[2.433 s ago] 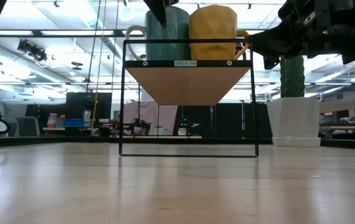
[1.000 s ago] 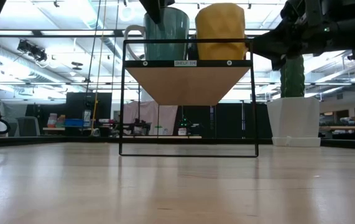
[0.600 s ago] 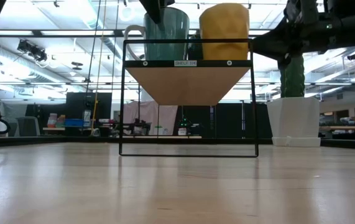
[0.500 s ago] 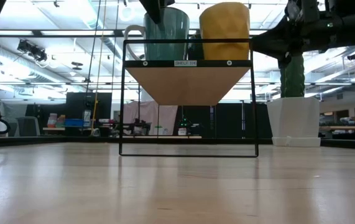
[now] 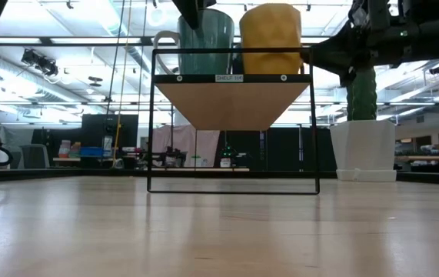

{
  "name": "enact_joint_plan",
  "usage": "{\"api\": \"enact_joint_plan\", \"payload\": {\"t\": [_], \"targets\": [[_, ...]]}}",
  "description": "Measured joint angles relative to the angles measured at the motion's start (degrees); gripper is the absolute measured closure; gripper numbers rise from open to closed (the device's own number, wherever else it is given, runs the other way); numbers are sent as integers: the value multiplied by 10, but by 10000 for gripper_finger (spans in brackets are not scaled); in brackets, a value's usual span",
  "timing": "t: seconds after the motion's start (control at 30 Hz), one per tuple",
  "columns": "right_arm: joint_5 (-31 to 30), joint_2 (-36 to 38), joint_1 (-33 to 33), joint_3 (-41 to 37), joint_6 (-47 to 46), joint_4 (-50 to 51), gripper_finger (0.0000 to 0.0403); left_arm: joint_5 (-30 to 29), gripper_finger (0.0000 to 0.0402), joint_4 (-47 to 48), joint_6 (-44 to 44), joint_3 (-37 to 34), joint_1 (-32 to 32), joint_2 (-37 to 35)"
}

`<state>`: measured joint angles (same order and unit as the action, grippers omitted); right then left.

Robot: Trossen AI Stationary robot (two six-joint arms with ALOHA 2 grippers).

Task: Place coffee mugs
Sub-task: Adjust the yellow mug on the shelf

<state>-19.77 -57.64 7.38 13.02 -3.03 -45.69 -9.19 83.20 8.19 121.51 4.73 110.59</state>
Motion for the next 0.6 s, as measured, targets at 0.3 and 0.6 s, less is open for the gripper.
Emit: {"api": "enact_joint_plan", "payload": {"t": [0.3, 0.6], "targets": [[40, -13, 2, 0, -7, -10, 347, 0, 246, 0, 0, 0, 0, 0], [116, -13, 2, 0, 9, -13, 291, 0, 246, 0, -4, 0, 0, 0]]}}
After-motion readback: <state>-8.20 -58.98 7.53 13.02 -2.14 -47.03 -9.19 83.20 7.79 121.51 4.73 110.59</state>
